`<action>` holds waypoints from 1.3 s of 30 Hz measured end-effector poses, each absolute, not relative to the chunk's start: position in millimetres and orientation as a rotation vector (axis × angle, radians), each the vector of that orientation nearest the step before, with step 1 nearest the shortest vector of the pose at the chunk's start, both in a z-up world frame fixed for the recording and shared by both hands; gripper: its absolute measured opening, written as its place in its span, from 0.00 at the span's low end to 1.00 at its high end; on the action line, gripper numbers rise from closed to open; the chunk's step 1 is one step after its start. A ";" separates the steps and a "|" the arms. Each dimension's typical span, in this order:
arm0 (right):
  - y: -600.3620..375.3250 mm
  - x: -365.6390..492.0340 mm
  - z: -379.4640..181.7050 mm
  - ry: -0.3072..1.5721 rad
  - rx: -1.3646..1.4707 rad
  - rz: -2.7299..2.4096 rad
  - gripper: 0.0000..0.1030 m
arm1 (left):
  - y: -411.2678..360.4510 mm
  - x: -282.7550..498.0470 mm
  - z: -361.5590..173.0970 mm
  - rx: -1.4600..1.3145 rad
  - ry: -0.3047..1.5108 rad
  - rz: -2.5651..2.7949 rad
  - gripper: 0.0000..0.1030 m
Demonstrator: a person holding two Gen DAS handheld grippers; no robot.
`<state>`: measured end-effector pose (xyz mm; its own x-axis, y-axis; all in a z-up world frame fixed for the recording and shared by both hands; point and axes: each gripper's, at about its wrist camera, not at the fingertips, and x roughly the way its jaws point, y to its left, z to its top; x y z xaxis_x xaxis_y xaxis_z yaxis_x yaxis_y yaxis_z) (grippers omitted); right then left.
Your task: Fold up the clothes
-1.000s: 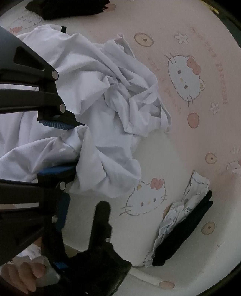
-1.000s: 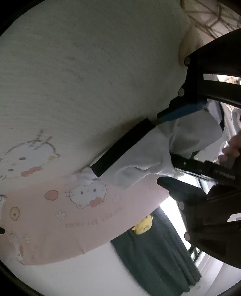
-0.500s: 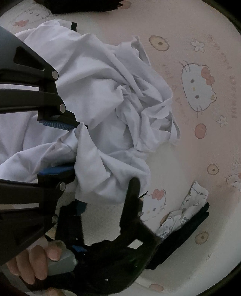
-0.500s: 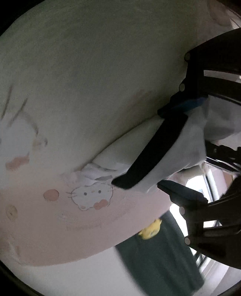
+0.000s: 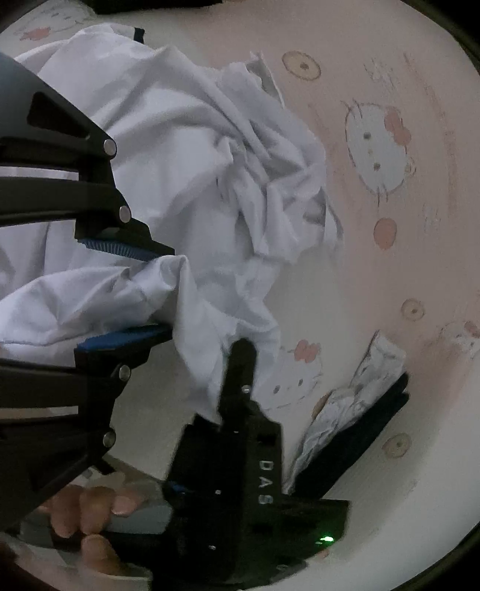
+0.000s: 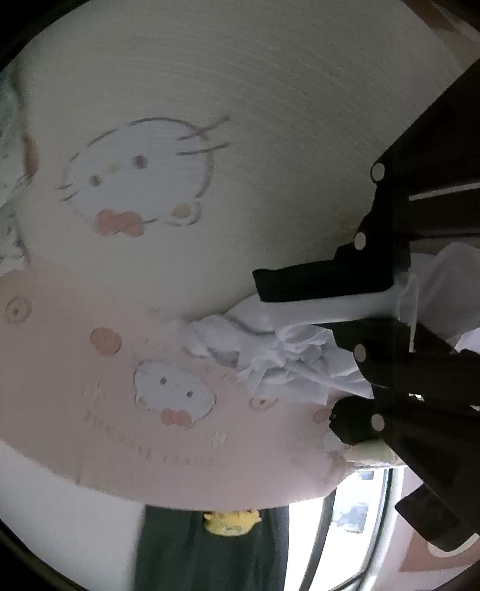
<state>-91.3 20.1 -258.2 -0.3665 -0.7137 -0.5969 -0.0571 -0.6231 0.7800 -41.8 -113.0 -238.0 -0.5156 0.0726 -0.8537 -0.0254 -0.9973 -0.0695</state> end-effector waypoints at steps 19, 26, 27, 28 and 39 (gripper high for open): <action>70.4 -122.2 -214.4 -0.768 1.322 -2.178 0.06 | -45.4 -66.6 -255.6 -1.374 -0.083 2.563 0.10; 115.4 -137.4 -225.6 -0.882 1.346 -2.213 0.06 | -19.4 -83.5 -261.9 -1.394 -0.053 2.488 0.10; 122.4 -139.4 -227.1 -0.902 1.349 -2.216 0.06 | -15.2 -83.9 -263.2 -1.396 -0.056 2.478 0.10; 129.3 -141.4 -228.6 -0.921 1.351 -2.219 0.06 | -11.1 -84.4 -264.5 -1.398 -0.059 2.469 0.10; 161.2 -136.5 -246.1 -0.892 1.421 -2.171 0.06 | 17.6 -81.1 -268.5 -1.431 -0.065 2.448 0.11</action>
<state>-136.5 161.2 -246.1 -0.4060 -0.6303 -0.6617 -0.0169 -0.7188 0.6950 -81.1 17.6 -268.5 -0.4565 0.2820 -0.8439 -0.2370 -0.9527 -0.1902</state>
